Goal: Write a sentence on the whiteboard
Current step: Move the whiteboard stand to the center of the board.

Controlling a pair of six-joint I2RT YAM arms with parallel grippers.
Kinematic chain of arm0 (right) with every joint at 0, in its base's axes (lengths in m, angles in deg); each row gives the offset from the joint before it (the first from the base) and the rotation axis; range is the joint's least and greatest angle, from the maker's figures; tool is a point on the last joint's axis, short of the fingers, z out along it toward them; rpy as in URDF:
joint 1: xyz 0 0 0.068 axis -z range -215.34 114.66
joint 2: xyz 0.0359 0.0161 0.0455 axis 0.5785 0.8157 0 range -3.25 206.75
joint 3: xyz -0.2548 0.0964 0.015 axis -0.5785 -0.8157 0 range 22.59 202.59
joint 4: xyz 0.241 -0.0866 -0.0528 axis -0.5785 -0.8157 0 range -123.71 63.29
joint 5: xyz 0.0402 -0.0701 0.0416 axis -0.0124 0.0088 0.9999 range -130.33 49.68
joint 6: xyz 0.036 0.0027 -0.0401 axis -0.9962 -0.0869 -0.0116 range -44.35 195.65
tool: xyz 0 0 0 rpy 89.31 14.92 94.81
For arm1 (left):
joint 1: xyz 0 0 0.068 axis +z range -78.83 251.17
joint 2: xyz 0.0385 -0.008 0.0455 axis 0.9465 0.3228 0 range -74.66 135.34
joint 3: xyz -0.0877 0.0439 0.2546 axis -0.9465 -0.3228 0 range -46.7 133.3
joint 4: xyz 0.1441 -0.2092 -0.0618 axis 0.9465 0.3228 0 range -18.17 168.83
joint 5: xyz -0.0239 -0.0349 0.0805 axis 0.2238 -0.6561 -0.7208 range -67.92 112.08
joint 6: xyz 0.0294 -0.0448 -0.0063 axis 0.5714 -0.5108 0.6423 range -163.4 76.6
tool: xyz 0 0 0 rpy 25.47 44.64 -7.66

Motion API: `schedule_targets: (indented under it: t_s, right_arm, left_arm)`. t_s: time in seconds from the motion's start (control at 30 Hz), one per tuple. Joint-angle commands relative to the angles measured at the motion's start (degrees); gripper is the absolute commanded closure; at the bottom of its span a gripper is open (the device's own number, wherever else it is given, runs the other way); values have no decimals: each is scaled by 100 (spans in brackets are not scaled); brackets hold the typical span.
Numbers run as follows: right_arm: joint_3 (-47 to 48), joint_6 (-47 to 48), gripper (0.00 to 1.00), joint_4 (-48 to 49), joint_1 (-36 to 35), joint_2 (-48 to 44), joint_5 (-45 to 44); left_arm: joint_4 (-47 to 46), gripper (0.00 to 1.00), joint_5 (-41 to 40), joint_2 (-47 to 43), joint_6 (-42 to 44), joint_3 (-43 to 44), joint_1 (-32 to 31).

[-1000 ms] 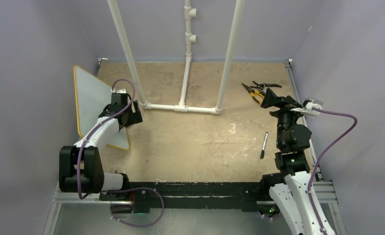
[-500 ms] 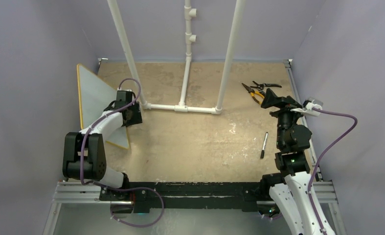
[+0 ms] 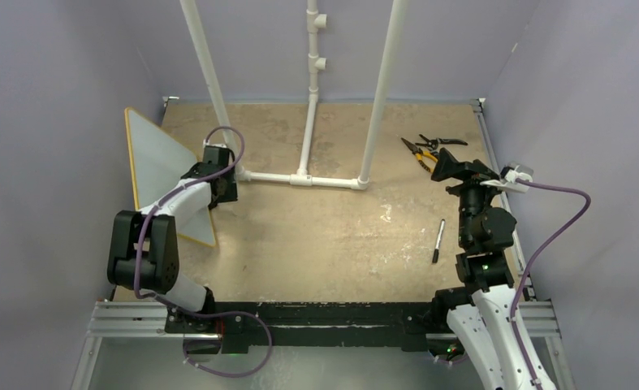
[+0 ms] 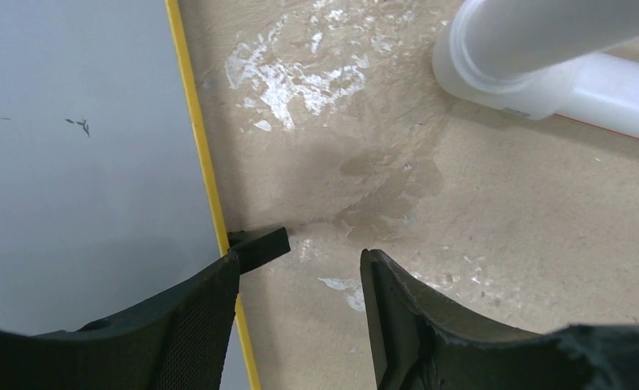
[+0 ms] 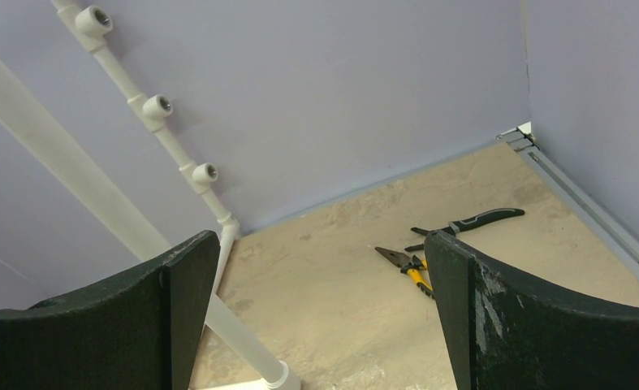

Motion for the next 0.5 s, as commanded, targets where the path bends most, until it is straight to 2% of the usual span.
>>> schedule_targets:
  t_s: [0.0, 0.2, 0.47]
  right_arm:
    - [-16, 0, 1, 134, 10, -7, 93]
    - [-25, 10, 1, 143, 10, -5, 119]
    - [-42, 27, 1, 173, 10, 2, 150]
  left_arm:
    - [-345, 44, -98, 347, 305, 383, -88]
    - [-349, 44, 95, 732, 328, 578, -84]
    - [120, 44, 220, 677, 114, 374, -84]
